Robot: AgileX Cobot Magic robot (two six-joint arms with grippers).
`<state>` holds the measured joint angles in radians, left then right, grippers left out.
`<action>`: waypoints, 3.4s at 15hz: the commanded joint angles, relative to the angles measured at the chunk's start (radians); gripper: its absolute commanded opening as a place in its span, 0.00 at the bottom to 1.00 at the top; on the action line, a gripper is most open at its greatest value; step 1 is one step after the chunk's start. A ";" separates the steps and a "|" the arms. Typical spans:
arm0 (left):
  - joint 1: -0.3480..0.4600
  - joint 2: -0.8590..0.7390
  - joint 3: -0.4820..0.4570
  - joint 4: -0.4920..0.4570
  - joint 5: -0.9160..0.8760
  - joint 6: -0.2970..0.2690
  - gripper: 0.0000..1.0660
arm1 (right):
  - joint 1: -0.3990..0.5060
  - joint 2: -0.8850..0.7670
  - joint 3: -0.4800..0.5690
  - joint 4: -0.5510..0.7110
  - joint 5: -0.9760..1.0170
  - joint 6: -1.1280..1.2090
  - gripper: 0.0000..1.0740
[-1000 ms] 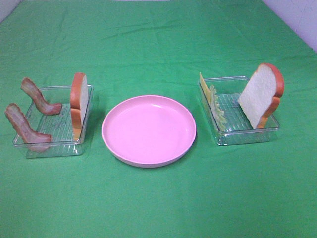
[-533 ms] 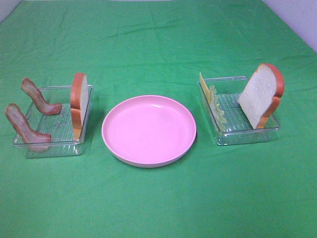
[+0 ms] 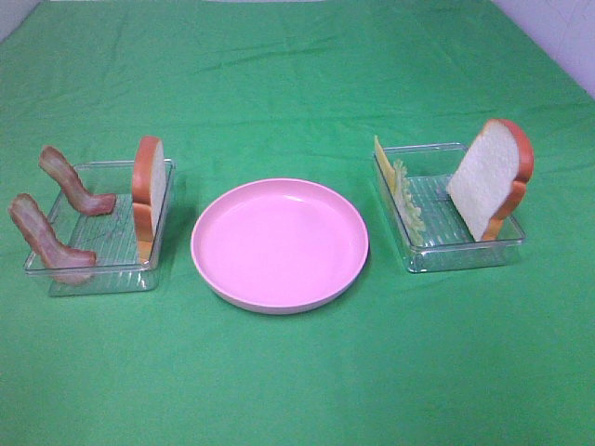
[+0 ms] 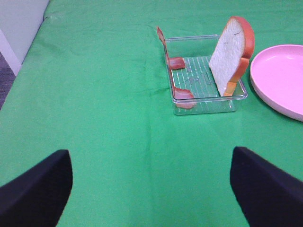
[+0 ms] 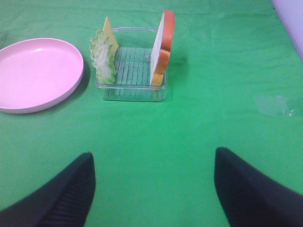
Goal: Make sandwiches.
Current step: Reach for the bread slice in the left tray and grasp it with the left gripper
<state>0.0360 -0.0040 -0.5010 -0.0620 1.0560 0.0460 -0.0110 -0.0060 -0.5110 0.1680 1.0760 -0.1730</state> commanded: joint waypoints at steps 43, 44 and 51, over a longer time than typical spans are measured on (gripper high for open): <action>-0.383 1.809 -1.051 0.030 0.166 -0.329 0.80 | -0.005 -0.011 0.004 0.002 -0.011 -0.010 0.63; -0.403 1.848 -1.077 0.040 0.165 -0.346 0.80 | -0.005 -0.011 0.004 0.002 -0.011 -0.010 0.63; -0.427 2.065 -1.184 0.052 0.084 -0.387 0.77 | -0.005 -0.011 0.004 0.002 -0.011 -0.010 0.63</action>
<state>-0.3840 2.0580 -1.6820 -0.0130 1.1490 -0.3320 -0.0110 -0.0060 -0.5110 0.1690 1.0760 -0.1730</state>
